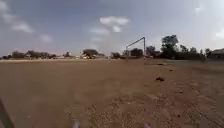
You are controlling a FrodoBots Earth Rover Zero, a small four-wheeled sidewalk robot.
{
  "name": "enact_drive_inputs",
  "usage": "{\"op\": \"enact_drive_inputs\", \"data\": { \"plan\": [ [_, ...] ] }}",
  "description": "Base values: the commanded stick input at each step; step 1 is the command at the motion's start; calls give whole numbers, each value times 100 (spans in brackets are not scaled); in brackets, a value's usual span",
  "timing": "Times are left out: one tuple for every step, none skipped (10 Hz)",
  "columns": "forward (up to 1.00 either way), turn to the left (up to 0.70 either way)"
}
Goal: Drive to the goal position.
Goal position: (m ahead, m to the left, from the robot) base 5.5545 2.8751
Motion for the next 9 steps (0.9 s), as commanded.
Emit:
{"op": "enact_drive_inputs", "data": {
  "plan": [
    [100, 0],
    [100, 0],
    [100, 0],
    [100, 0],
    [100, 0],
    [100, 0],
    [100, 0],
    [100, 0],
    [100, 0]
  ]
}}
